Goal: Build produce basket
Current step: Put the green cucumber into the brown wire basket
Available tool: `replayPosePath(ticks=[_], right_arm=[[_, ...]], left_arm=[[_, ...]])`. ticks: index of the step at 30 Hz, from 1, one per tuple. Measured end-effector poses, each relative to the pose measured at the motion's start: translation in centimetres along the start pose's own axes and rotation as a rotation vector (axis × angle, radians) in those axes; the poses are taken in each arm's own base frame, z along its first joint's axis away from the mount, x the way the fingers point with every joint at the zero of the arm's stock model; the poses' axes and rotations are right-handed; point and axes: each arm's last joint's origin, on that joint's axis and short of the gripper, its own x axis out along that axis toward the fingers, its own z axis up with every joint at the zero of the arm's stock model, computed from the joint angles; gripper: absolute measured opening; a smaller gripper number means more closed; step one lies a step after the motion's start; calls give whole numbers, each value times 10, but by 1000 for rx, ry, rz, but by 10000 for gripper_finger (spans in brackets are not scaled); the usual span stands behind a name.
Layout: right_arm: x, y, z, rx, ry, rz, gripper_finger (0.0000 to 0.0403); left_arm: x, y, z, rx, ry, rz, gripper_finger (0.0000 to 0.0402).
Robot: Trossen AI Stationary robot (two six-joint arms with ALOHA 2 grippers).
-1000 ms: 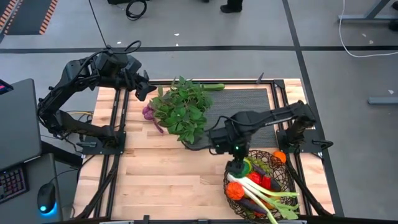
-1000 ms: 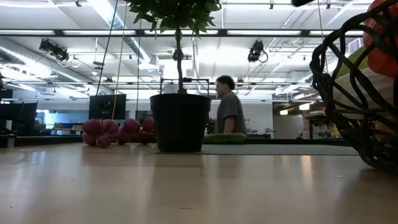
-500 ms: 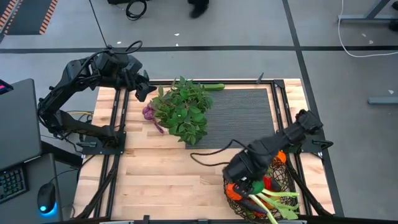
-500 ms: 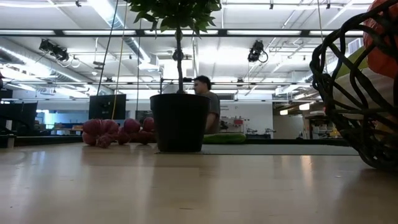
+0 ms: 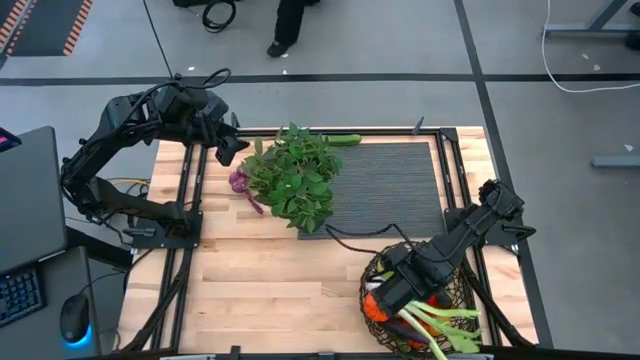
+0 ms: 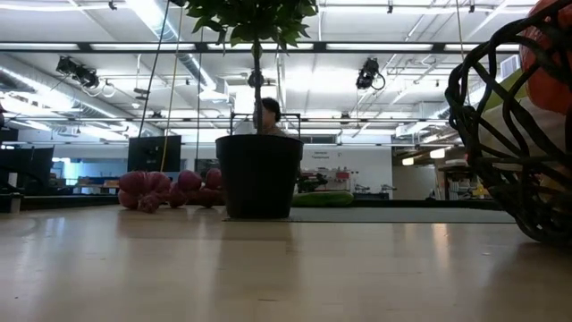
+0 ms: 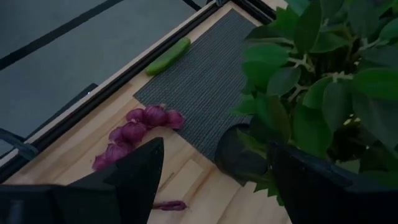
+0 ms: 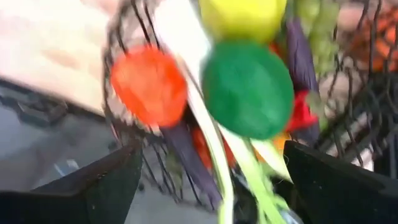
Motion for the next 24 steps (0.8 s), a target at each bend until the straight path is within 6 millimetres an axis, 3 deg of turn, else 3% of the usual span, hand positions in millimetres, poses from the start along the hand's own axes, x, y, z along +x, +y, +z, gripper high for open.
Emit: replayPosePath(ticks=[6,10,20,24], right_arm=[[-11,3,33,97,-202,75,393],[-29,-5,56,150,-347,146,391],[-96,-62,101,174,-582,315,381],[-117,-87,127,224,-719,320,375]], left_arm=[[1,9,-7,-30,98,61,288],[6,16,-13,-41,200,111,288],[4,21,-15,-67,229,144,288],[14,22,-10,-66,226,177,288]])
